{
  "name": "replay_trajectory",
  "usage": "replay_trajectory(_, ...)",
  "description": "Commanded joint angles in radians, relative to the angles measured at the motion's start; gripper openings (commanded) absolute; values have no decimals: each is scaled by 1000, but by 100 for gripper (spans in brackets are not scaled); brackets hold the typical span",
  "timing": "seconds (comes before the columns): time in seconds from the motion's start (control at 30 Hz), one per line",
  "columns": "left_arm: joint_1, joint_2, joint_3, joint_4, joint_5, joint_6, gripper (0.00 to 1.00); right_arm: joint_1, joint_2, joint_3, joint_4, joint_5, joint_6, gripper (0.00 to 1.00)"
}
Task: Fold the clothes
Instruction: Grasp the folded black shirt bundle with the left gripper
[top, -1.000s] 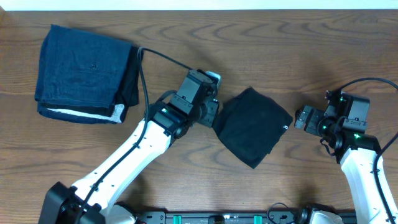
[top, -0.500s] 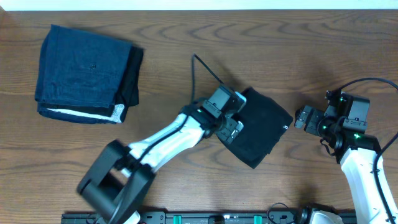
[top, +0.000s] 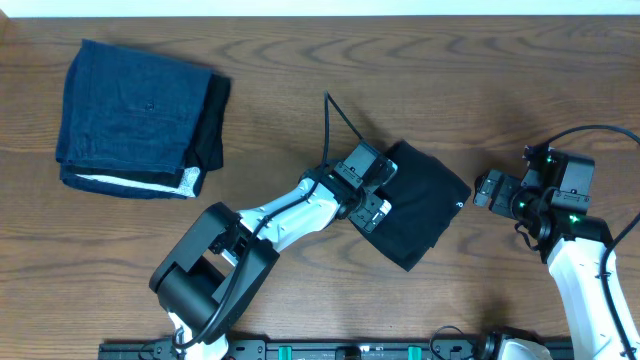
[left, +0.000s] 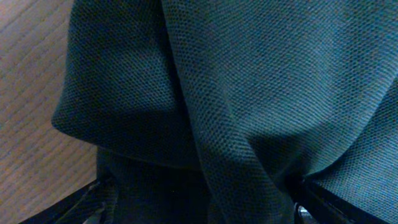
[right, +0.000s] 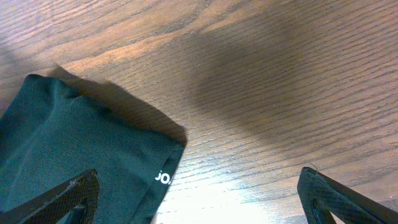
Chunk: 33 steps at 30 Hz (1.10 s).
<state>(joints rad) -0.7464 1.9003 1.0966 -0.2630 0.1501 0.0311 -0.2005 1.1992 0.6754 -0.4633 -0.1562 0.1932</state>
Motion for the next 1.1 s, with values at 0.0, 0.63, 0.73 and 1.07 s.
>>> replay_trajectory(0.0, 3, 58, -7, -4, -55, 24, 86, -8, -8, 16, -1, 7, -7, 99)
replay_trajectory(0.63, 3, -183, 5, 49, -99, 25, 86, -8, -8, 16, -1, 7, -7, 99)
replay_trajectory(0.73, 3, -143, 5, 68, -99, 24, 87, -8, -8, 16, -1, 7, -7, 99)
replay_trajectory(1.07, 3, 16, 5, 90, -99, 24, 87, -8, -8, 16, -1, 7, -7, 99)
